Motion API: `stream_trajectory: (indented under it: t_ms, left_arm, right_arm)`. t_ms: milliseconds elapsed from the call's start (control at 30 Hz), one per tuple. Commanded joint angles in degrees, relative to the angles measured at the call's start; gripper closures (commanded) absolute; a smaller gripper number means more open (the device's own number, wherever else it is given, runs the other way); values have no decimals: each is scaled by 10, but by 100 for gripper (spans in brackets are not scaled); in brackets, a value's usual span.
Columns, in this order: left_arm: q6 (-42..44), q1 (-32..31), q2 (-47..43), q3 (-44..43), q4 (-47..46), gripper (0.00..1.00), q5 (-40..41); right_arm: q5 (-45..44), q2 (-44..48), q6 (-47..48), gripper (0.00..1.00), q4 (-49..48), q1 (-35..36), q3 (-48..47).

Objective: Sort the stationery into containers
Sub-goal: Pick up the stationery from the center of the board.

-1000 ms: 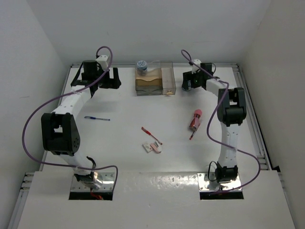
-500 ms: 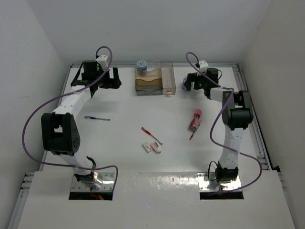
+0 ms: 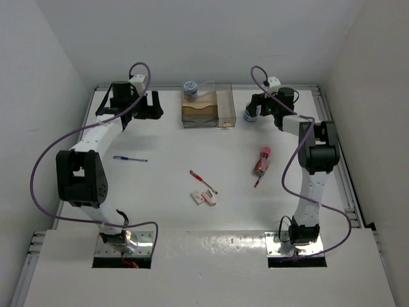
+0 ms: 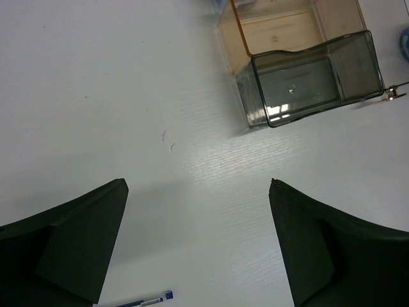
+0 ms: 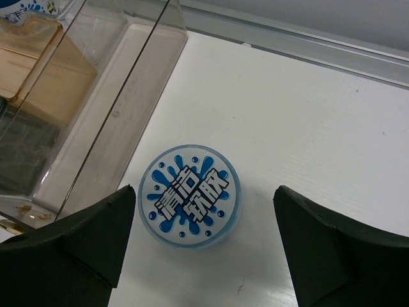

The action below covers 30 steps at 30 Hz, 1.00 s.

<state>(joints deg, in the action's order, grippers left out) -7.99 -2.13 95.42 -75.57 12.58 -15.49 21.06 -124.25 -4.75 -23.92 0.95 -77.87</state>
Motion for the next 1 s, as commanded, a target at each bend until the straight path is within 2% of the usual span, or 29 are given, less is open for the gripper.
stream_trajectory:
  t_ms: [0, 333, 567, 767, 967]
  left_arm:
    - [-7, 6, 4, -7, -16, 1, -13]
    - [-7, 6, 2, 0, -16, 1, -14]
    - [-8, 6, 6, 0, -16, 1, -12]
    - [-7, 6, 9, -1, -15, 0, -11]
    - [-12, 6, 14, 0, -15, 1, -13]
  right_arm:
    - [14, 12, 1, 12, -23, 5, -17]
    - [21, 8, 1, 11, -10, 9, -11]
    - [20, -5, 6, 15, -4, 12, -21]
    - [13, -13, 8, 21, -3, 12, -25]
    - [9, -15, 8, 33, -2, 12, -27]
